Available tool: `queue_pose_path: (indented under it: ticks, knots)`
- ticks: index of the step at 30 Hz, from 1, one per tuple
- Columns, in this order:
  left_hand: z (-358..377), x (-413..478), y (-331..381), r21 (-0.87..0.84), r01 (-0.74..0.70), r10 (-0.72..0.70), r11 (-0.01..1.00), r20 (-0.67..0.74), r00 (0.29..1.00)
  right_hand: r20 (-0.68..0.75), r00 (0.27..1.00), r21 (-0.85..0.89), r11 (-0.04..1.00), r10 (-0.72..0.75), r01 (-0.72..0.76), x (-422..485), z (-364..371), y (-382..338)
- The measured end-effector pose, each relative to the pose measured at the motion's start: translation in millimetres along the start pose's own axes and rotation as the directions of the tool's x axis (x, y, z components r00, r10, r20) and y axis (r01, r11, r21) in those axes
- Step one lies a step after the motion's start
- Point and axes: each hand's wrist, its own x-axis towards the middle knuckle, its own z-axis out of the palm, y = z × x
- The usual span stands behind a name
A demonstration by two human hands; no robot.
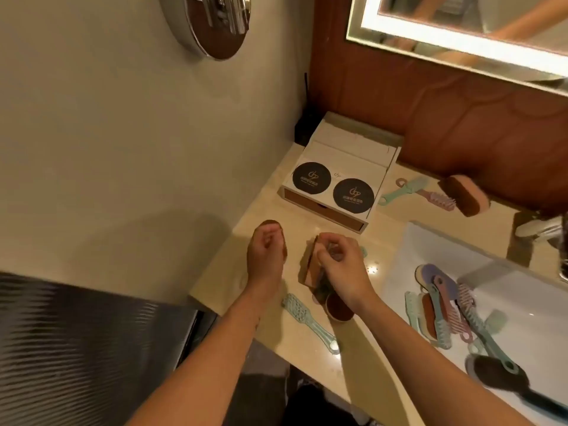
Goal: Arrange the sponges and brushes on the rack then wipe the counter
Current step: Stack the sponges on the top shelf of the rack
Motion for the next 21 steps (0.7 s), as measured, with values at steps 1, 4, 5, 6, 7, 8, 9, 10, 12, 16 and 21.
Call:
queue_pose_path:
  ticks: [1, 4, 5, 6, 7, 8, 9, 10, 12, 16, 21]
  knots:
    - [2, 4, -2, 0.199, -0.090, 0.093, 0.976, -0.005, 0.996, -0.023, 0.999, -0.115, 0.993, -0.044, 0.041, 3, 3, 2]
    - [12, 14, -17, 0.606, -0.142, 0.155, 0.783, 0.032, 0.987, -0.034, 0.998, -0.308, 0.951, -0.045, 0.032, 11, 13, 9]
    - [15, 16, -23, 0.636, -0.129, 0.133, 0.761, 0.042, 0.990, -0.023, 0.999, -0.341, 0.940, -0.040, 0.030, 13, 16, 12]
    - [17, 17, -28, 0.654, -0.128, 0.122, 0.745, 0.056, 0.991, -0.011, 0.999, -0.361, 0.932, -0.030, 0.024, 14, 19, 15]
    - [18, 18, -32, 0.680, -0.131, 0.120, 0.721, 0.064, 0.991, -0.001, 1.000, -0.385, 0.923, -0.021, 0.019, 15, 21, 18]
    - [18, 18, -36, 0.693, -0.136, 0.115, 0.708, 0.077, 0.990, 0.005, 1.000, -0.411, 0.912, -0.020, 0.020, 16, 22, 20]
    - [18, 19, -38, 0.700, -0.147, 0.118, 0.698, 0.090, 0.989, 0.003, 1.000, -0.420, 0.907, -0.012, 0.012, 17, 24, 21]
    - [17, 21, -40, 0.699, -0.156, 0.117, 0.698, 0.103, 0.988, -0.005, 1.000, -0.422, 0.907, -0.012, 0.008, 17, 26, 22]
    - [18, 20, -39, 0.695, -0.167, 0.129, 0.699, 0.107, 0.986, -0.035, 0.999, -0.393, 0.919, -0.039, 0.022, 17, 30, 20]
    - [18, 19, -29, 0.626, -0.202, 0.192, 0.753, 0.085, 0.978, -0.089, 0.987, -0.276, 0.956, -0.130, 0.101, 14, 29, 10]
    - [24, 4, 11, 0.266, -0.242, 0.185, 0.933, 0.224, 0.957, -0.120, 0.988, -0.106, 0.991, -0.099, 0.086, 3, -2, -18]
